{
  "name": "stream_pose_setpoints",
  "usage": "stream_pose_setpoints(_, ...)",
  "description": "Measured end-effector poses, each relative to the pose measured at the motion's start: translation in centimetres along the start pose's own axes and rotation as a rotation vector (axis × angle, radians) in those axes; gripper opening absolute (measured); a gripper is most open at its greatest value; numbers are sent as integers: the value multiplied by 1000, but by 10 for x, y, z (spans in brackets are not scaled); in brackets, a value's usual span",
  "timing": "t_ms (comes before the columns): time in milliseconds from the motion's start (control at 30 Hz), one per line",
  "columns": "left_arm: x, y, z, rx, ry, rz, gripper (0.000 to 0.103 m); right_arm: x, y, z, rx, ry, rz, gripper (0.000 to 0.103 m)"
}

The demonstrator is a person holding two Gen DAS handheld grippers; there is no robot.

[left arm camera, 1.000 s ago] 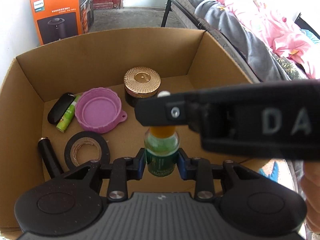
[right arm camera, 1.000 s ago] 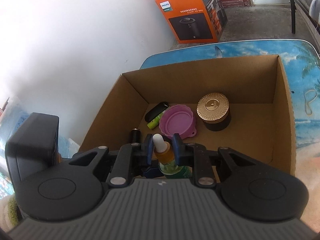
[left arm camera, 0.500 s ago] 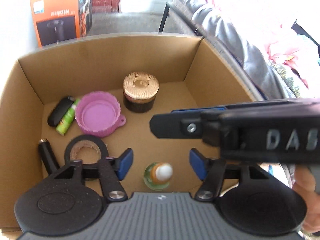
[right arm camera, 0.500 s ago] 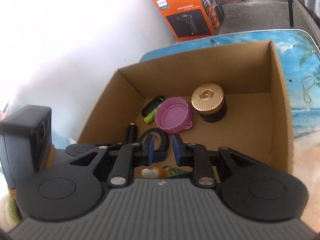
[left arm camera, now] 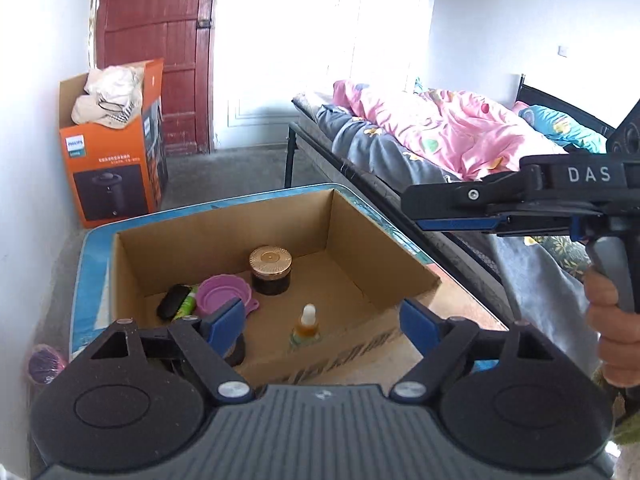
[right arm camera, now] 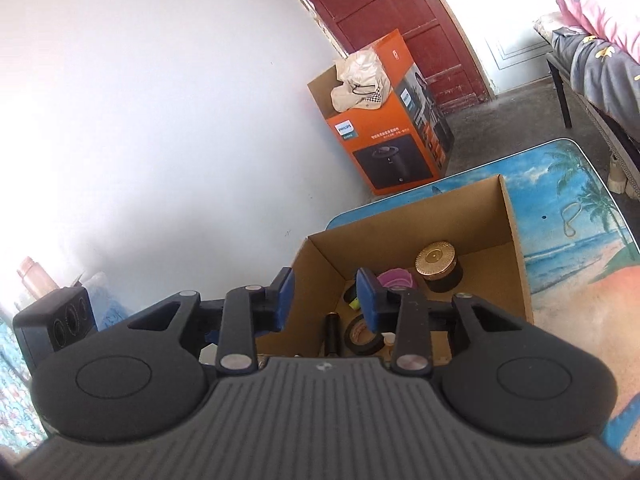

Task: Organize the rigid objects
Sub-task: 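Move the right gripper to the white pill bottle and close on it, then lift the white pill bottle with the right gripper and carry it over the box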

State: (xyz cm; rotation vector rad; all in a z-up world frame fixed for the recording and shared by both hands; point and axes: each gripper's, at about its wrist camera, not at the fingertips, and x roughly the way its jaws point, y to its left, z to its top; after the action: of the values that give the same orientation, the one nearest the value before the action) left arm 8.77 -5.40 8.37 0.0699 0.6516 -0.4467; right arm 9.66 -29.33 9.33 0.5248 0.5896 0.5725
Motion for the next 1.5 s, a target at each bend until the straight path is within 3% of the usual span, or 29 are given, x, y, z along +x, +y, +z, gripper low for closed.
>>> stream_pose_setpoints(167, -24, -2, -33, 27, -6, 43, 86, 6, 3, -39, 23, 57, -3, 38)
stream_pose_setpoints(367, -22, -9, -75, 69, 46, 116, 85, 42, 14, -72, 39, 167, 1, 38)
stream_pose_setpoints(667, -10, 14, -80, 39, 17, 240, 77, 99, 33, -79, 28, 241, 19, 38)
stream_pose_setpoints(800, 4, 30, -79, 12, 59, 231, 64, 121, 31, -79, 50, 263, 3, 38)
stream_pose_setpoints(933, 14, 36, -81, -5, 83, 213, 61, 134, 26, -80, 79, 283, -11, 38)
stream_pose_setpoints(1000, 19, 38, -82, -16, 91, 207, 53, 139, 24, -81, 88, 296, -8, 38)
stream_pose_setpoints(1233, 23, 32, -84, -19, 80, 206, 53, 145, 24, -85, 85, 310, -29, 33)
stream_pose_setpoints(1500, 27, 21, -81, -52, 84, 149, 52, 126, 16, -82, 103, 295, -66, 34)
